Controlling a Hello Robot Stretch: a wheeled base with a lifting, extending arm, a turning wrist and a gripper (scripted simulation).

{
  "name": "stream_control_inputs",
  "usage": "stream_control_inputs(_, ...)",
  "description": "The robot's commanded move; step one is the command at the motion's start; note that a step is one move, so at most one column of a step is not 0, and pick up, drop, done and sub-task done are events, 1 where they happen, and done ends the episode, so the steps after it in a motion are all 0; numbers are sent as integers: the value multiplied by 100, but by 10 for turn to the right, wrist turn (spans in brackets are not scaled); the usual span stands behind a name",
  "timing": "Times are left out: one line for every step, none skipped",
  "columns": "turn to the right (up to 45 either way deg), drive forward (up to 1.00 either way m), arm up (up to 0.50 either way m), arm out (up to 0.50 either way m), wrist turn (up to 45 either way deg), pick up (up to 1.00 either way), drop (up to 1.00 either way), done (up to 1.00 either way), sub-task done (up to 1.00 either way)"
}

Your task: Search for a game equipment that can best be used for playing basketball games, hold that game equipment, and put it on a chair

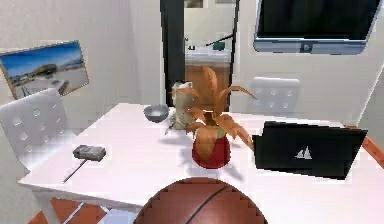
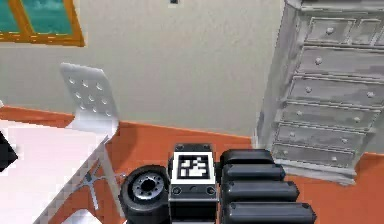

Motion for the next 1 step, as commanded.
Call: stream_control_inputs(450, 0, 0, 0, 0, 0, 0, 0, 0)
